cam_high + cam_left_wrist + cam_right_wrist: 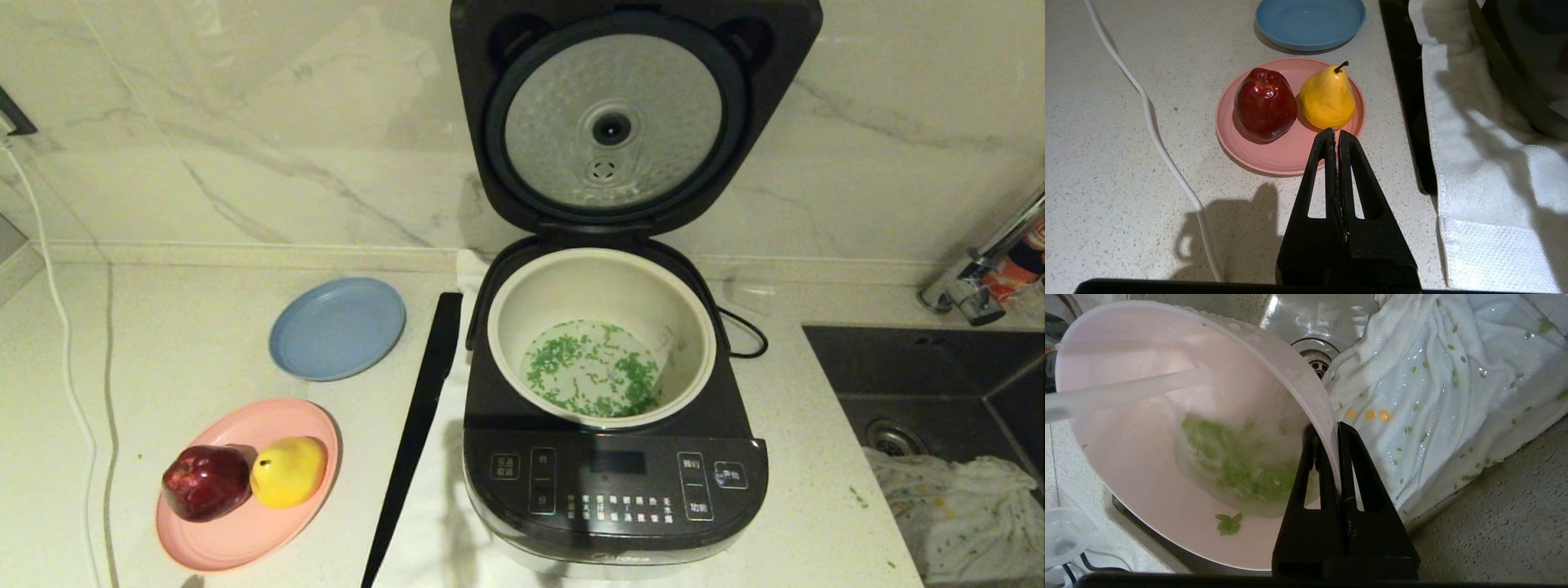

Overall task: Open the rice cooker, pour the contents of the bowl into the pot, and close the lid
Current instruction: Fill a bowl with water from the tap

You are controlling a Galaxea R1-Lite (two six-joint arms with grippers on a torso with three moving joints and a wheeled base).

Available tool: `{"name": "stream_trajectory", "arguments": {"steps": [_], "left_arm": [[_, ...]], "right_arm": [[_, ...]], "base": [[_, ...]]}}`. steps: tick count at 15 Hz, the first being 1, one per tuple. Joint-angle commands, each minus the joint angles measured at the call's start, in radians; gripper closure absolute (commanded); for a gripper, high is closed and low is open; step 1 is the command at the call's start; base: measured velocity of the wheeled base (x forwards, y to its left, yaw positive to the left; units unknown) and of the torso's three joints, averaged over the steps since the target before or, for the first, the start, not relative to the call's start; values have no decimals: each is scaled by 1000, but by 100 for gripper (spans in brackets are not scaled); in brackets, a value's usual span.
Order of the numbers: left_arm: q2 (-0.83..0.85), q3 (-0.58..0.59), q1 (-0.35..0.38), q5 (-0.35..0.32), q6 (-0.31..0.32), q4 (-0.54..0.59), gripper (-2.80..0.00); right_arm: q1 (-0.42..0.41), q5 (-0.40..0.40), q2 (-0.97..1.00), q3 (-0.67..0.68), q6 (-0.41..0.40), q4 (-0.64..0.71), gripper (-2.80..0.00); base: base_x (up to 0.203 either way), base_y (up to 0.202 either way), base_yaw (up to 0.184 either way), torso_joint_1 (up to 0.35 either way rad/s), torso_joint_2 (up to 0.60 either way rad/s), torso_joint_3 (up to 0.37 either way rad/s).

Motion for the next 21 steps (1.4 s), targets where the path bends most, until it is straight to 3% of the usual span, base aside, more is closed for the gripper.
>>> {"name": "stream_trajectory", "arguments": {"steps": [1, 9, 13, 17, 21], "left_arm": [[0, 5, 0, 0, 1, 0, 0], [0, 5, 0, 0, 1, 0, 0], [0, 5, 0, 0, 1, 0, 0], [0, 5, 0, 0, 1, 0, 0], [0, 5, 0, 0, 1, 0, 0]], "right_arm": [[0, 4, -6, 0, 2, 7, 0], [-1, 1, -44, 9, 34, 22, 0], [7, -1, -105, 26, 13, 145, 0], [29, -26, -227, 171, -56, 186, 0], [97, -39, -437, 421, -117, 184, 0]], "base": [[0, 0, 0, 0, 0, 0], [0, 0, 0, 0, 0, 0], [0, 0, 0, 0, 0, 0], [0, 0, 0, 0, 0, 0], [0, 0, 0, 0, 0, 0]]}}
